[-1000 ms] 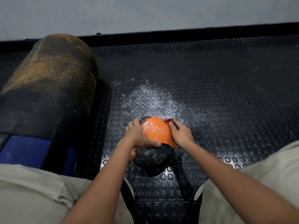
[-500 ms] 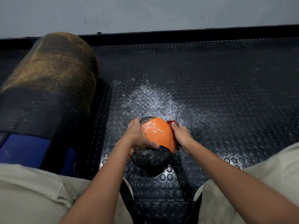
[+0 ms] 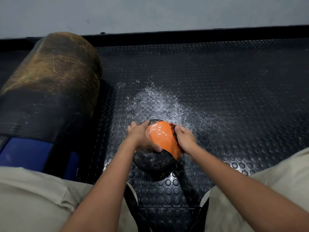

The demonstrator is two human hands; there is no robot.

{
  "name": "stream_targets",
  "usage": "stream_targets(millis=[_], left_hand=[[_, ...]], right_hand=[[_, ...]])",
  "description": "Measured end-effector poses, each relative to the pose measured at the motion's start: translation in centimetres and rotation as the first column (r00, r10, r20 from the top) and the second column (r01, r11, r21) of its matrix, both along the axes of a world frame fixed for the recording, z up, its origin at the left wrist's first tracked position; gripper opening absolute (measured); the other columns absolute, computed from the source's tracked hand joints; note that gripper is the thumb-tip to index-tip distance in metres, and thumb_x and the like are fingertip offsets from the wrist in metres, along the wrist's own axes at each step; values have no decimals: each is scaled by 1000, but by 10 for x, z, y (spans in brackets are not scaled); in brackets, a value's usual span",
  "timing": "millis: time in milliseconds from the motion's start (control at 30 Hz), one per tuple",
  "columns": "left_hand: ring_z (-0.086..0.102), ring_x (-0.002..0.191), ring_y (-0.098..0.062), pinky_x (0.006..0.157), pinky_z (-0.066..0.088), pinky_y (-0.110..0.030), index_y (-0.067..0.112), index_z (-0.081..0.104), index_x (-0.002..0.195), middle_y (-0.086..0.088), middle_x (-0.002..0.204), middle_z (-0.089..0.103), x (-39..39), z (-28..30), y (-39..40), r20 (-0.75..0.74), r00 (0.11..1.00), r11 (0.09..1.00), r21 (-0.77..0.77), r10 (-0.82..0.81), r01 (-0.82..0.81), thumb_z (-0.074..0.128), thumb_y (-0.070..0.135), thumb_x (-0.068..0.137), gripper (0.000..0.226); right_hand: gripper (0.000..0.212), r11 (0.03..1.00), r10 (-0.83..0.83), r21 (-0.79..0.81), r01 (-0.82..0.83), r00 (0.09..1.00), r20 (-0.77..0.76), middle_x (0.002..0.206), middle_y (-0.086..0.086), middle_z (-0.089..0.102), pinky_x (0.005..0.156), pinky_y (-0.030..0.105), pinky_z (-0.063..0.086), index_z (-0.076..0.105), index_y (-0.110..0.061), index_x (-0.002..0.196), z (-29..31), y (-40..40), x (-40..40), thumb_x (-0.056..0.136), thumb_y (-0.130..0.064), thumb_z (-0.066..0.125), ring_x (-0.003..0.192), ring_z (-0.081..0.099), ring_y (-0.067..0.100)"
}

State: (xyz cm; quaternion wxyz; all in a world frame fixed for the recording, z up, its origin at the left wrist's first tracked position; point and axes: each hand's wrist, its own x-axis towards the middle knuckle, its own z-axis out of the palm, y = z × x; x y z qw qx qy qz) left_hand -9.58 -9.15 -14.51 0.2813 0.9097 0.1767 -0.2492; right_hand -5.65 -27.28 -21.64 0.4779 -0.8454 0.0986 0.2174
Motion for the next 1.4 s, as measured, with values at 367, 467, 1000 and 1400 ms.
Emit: stream_targets(millis=[367, 467, 1000, 1400], left_hand=[[23, 150, -32, 118, 31, -54, 22, 12, 161, -5, 166, 18, 0, 0, 8, 4, 998, 985, -161, 58, -57, 99, 28, 52, 140], [14, 153, -30, 122, 26, -51, 20, 7, 162, -4, 168, 11, 2, -3, 5, 3, 1000, 993, -114, -2, 3, 96, 29, 56, 138], [11, 147, -43, 116, 30, -59, 41, 11, 160, -16, 160, 7, 4, -2, 2, -55, 998, 997, 61, 43, -39, 90, 63, 55, 132], [16, 149, -37, 116, 30, -55, 37, 14, 160, -10, 160, 16, 3, 4, 9, -51, 999, 999, 29, 15, -14, 96, 47, 54, 134]], right_hand=[[34, 994, 15, -112, -11, 999, 39, 84, -2, 63, 57, 24, 40, 63, -28, 91, -9, -6, -1, 109, -40, 36, 65, 51, 12], [28, 993, 54, -112, -36, 985, 162, 92, -7, 68, 57, 23, 40, 67, -34, 111, 5, 4, 1, 107, -43, 41, 73, 56, 9], [34, 983, 161, -117, -139, 965, 208, 132, -12, 52, 108, 46, 41, 61, -45, 132, 5, 8, 7, 101, -51, 47, 128, 44, 20], [36, 978, 173, -148, -146, 967, 189, 121, -12, 48, 106, 45, 39, 59, -46, 134, 5, 12, 7, 101, -55, 44, 129, 41, 21]])
